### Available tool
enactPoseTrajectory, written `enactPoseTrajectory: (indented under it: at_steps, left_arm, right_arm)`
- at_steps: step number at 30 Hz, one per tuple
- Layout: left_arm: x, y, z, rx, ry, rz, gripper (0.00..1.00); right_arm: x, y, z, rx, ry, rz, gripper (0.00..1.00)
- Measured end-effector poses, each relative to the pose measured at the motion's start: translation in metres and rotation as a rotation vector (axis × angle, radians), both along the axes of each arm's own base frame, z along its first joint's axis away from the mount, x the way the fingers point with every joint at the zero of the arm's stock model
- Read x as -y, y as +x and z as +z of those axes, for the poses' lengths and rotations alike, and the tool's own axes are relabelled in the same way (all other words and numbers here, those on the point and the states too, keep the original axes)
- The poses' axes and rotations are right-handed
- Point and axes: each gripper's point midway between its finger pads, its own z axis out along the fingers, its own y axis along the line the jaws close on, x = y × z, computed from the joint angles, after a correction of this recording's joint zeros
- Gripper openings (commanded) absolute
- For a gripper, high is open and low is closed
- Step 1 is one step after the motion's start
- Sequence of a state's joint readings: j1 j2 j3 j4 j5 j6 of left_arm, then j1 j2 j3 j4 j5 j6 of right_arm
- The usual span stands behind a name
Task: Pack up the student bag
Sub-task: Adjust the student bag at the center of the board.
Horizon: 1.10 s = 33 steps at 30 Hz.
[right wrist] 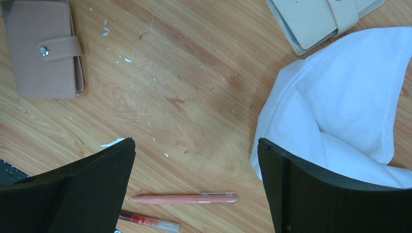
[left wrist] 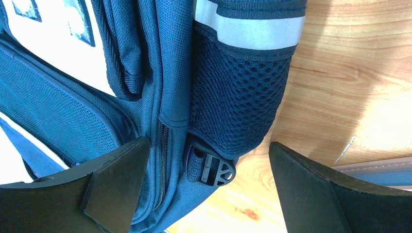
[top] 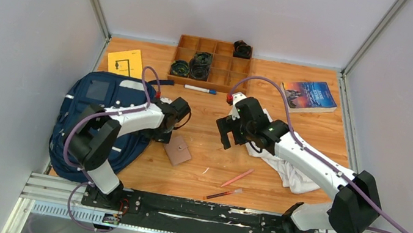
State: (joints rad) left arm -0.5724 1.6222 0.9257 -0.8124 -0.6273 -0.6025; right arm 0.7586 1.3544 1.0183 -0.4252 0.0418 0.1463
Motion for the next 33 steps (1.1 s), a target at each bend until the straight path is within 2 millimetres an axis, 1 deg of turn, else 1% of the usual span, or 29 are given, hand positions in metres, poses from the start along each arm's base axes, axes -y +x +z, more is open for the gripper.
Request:
enactPoseTrajectory:
  at_steps: [2,4,5,8,9,11,14,15,16,19,23,27,29,32,33]
  left_arm:
    - [-0.002,0.001,-0.001,0.0,0.01,0.006,0.91]
    - [-0.005,0.003,-0.001,0.004,0.024,0.022,0.81]
    - [-0.007,0.005,-0.001,0.008,0.028,0.034,0.72]
    - [-0.014,0.006,-0.002,0.009,0.036,0.067,0.32]
    - [-0.017,0.005,-0.001,0.009,0.044,0.074,0.2]
    - [-0.022,0.005,0.005,0.021,0.059,0.078,0.01]
    - [-0.025,0.003,0.024,0.054,0.052,0.078,0.0]
    - [-0.026,0.003,0.033,0.07,0.047,0.077,0.0]
    - [-0.028,0.002,0.047,0.097,0.039,0.077,0.0]
    - [-0.034,0.004,0.097,0.201,0.016,0.076,0.0]
    - [-0.045,0.006,0.177,0.379,-0.03,0.06,0.0]
    - [-0.05,0.002,0.251,0.561,-0.103,0.025,0.0]
    - [-0.056,-0.005,0.282,0.643,-0.125,0.009,0.0]
    - [-0.067,-0.016,0.318,0.727,-0.131,-0.009,0.0]
    - [-0.069,-0.018,0.327,0.745,-0.132,-0.017,0.0]
  right_arm:
    - [0.0,-0.001,0.0,-0.005,0.003,-0.004,1.0]
    - [-0.001,-0.001,0.0,-0.01,0.011,-0.004,1.0]
    - [-0.002,-0.002,0.0,-0.013,0.015,-0.004,1.0]
    - [-0.002,-0.003,0.001,-0.014,0.022,-0.005,1.0]
    - [-0.002,-0.003,0.003,-0.012,0.025,-0.006,1.0]
    - [-0.002,-0.003,0.006,-0.005,0.033,-0.007,1.0]
    - [-0.001,-0.004,0.012,0.008,0.047,-0.01,1.0]
    - [-0.001,-0.005,0.013,0.012,0.05,-0.011,1.0]
    - [0.0,-0.005,0.014,0.013,0.054,-0.013,1.0]
    - [0.0,-0.006,0.015,0.012,0.06,-0.017,1.0]
    - [0.0,-0.006,0.016,0.012,0.064,-0.02,0.99]
    - [0.001,-0.006,0.016,0.013,0.062,-0.025,0.98]
    - [0.003,-0.007,0.016,0.011,0.055,-0.032,0.98]
    - [0.007,-0.007,0.019,0.02,0.053,-0.046,0.99]
    - [0.007,-0.007,0.02,0.022,0.056,-0.048,0.98]
